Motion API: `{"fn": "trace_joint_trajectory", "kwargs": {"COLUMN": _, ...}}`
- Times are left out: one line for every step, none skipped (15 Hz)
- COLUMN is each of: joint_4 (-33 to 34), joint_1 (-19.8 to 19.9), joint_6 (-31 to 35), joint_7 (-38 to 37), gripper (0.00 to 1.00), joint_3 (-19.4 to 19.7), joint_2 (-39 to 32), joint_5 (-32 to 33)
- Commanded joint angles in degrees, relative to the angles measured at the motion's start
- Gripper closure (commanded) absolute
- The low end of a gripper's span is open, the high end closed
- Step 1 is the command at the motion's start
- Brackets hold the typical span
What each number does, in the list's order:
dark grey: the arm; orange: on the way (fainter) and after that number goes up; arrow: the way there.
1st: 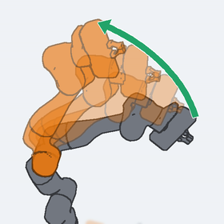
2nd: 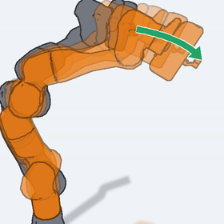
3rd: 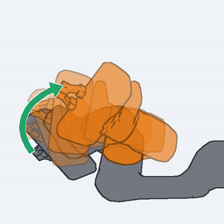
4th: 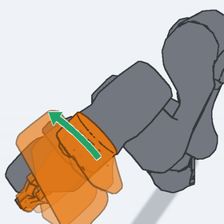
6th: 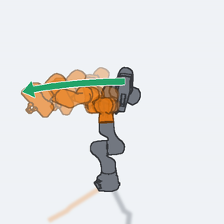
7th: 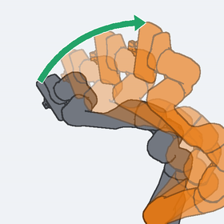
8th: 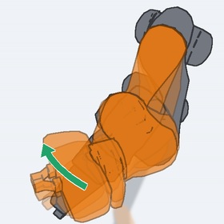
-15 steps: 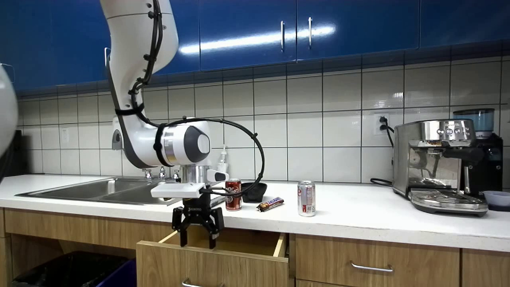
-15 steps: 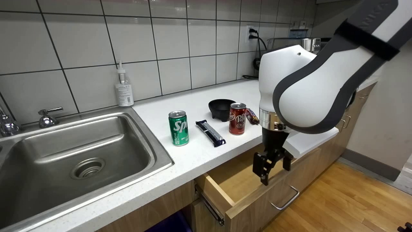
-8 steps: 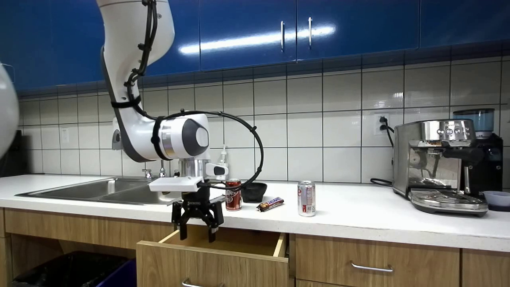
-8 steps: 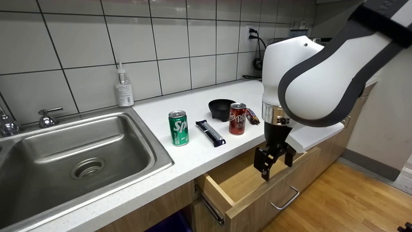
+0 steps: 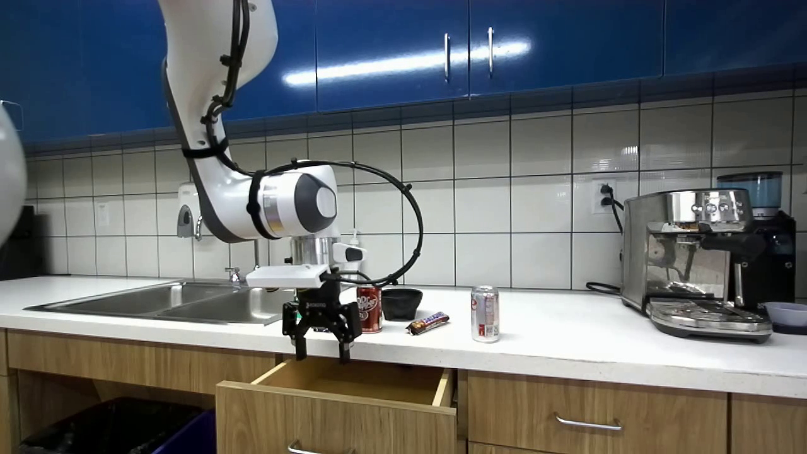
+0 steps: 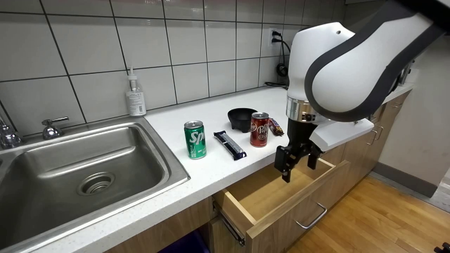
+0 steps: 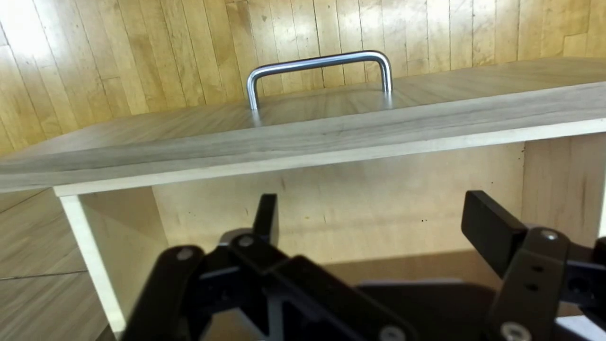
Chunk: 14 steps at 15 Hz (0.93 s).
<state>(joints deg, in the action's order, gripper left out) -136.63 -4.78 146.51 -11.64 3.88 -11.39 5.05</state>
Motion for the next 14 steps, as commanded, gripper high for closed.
{"fn": "trace_joint_trajectory", "kwargs": {"joint_4": 2.5, "joint_1": 1.4, "joint_6": -0.6, "joint_7": 1.4, "gripper": 0.00, "joint_3": -0.6, "joint_2": -2.6, "joint_5": 0.5}}
{"fn": "trace_joint_trajectory", "kwargs": {"joint_4": 3.0, "joint_1": 1.4, "joint_6": -0.5, "joint_7": 1.6, "gripper": 0.00, "joint_3": -0.6, "joint_2": -3.4, "joint_5": 0.5}}
{"fn": "trace_joint_trajectory", "kwargs": {"joint_4": 3.3, "joint_1": 1.5, "joint_6": -0.4, "joint_7": 1.8, "gripper": 0.00, "joint_3": -0.5, "joint_2": -4.1, "joint_5": 0.6}}
{"fn": "trace_joint_trajectory", "kwargs": {"joint_4": 3.8, "joint_1": 1.6, "joint_6": -0.4, "joint_7": 2.2, "gripper": 0.00, "joint_3": -0.5, "joint_2": -5.0, "joint_5": 0.5}}
{"fn": "trace_joint_trajectory", "kwargs": {"joint_4": 4.2, "joint_1": 1.6, "joint_6": -0.4, "joint_7": 2.5, "gripper": 0.00, "joint_3": -0.5, "joint_2": -5.8, "joint_5": 0.6}}
{"fn": "trace_joint_trajectory", "kwargs": {"joint_4": 4.4, "joint_1": 1.6, "joint_6": -0.4, "joint_7": 2.7, "gripper": 0.00, "joint_3": -0.5, "joint_2": -6.5, "joint_5": 0.6}}
{"fn": "trace_joint_trajectory", "kwargs": {"joint_4": 4.6, "joint_1": 1.5, "joint_6": -0.5, "joint_7": 2.9, "gripper": 0.00, "joint_3": -0.5, "joint_2": -7.0, "joint_5": 0.6}}
{"fn": "trace_joint_trajectory", "kwargs": {"joint_4": 4.6, "joint_1": 1.4, "joint_6": -0.4, "joint_7": 3.1, "gripper": 0.00, "joint_3": -0.4, "joint_2": -7.6, "joint_5": 0.7}}
{"fn": "trace_joint_trajectory", "kwargs": {"joint_4": 4.6, "joint_1": 1.4, "joint_6": -0.4, "joint_7": 3.3, "gripper": 0.00, "joint_3": -0.4, "joint_2": -8.0, "joint_5": 0.8}}
{"fn": "trace_joint_trajectory", "kwargs": {"joint_4": 4.5, "joint_1": 1.3, "joint_6": -0.4, "joint_7": 3.4, "gripper": 0.00, "joint_3": -0.5, "joint_2": -8.5, "joint_5": 0.7}}
{"fn": "trace_joint_trajectory", "kwargs": {"joint_4": 4.3, "joint_1": 1.4, "joint_6": -0.3, "joint_7": 3.8, "gripper": 0.00, "joint_3": -0.7, "joint_2": -8.8, "joint_5": 0.3}}
{"fn": "trace_joint_trajectory", "kwargs": {"joint_4": 4.0, "joint_1": 1.3, "joint_6": -0.3, "joint_7": 3.8, "gripper": 0.00, "joint_3": -0.7, "joint_2": -9.1, "joint_5": 0.4}}
{"fn": "trace_joint_trajectory", "kwargs": {"joint_4": 3.7, "joint_1": 1.3, "joint_6": -0.2, "joint_7": 4.0, "gripper": 0.00, "joint_3": -0.8, "joint_2": -9.1, "joint_5": 0.3}}
{"fn": "trace_joint_trajectory", "kwargs": {"joint_4": 3.3, "joint_1": 1.4, "joint_6": 0.0, "joint_7": 4.3, "gripper": 0.00, "joint_3": -0.8, "joint_2": -8.7, "joint_5": 0.2}}
